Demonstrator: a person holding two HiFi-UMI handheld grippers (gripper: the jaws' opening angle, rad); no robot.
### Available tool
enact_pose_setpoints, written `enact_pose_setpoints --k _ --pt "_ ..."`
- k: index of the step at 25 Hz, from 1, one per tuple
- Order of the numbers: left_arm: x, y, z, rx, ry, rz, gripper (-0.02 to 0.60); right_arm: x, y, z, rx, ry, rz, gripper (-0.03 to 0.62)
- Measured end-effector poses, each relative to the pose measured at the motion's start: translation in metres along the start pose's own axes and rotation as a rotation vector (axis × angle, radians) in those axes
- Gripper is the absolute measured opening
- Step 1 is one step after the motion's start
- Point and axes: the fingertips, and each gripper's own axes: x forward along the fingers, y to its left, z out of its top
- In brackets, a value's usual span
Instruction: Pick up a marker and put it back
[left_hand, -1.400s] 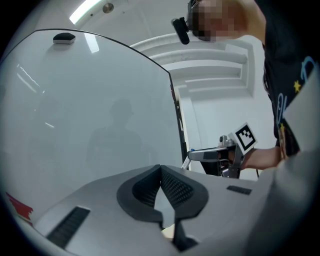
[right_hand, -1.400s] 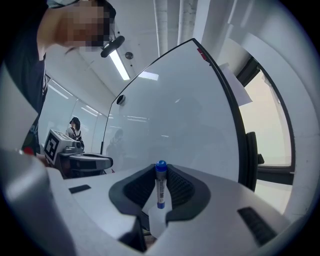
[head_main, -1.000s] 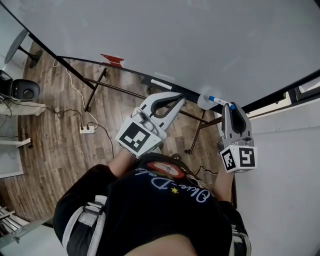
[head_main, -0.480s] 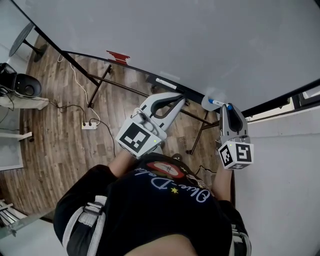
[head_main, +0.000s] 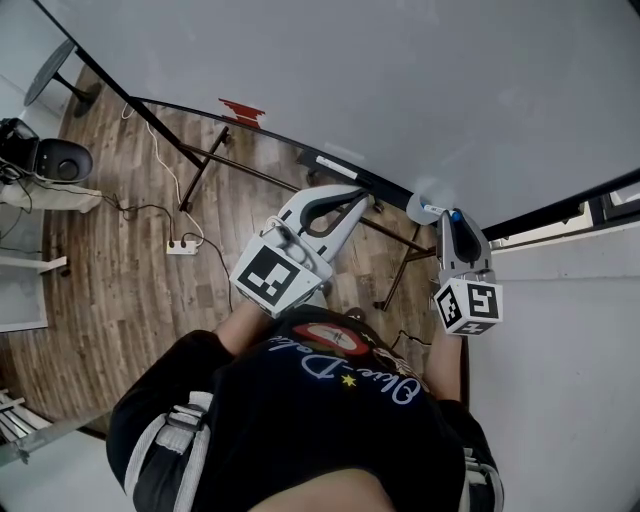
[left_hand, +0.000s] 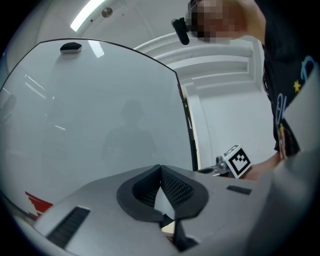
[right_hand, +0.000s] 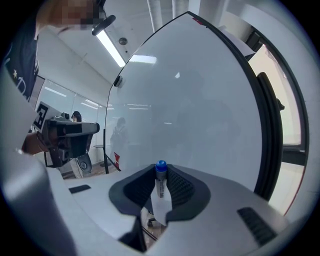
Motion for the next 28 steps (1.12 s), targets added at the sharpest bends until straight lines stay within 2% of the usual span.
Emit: enact_pose_setpoints --k 15,28 --pt "-0.002 0.002 0.000 -0.004 0.002 0.015 0.003 0.009 -0.003 -0.018 0.006 0.032 -0.005 0.068" --pt "-0.001 0.004 0.001 0.001 -0.001 0.017 0.003 0.015 -0.002 -0.033 -0.036 0.073 -0.018 0.071"
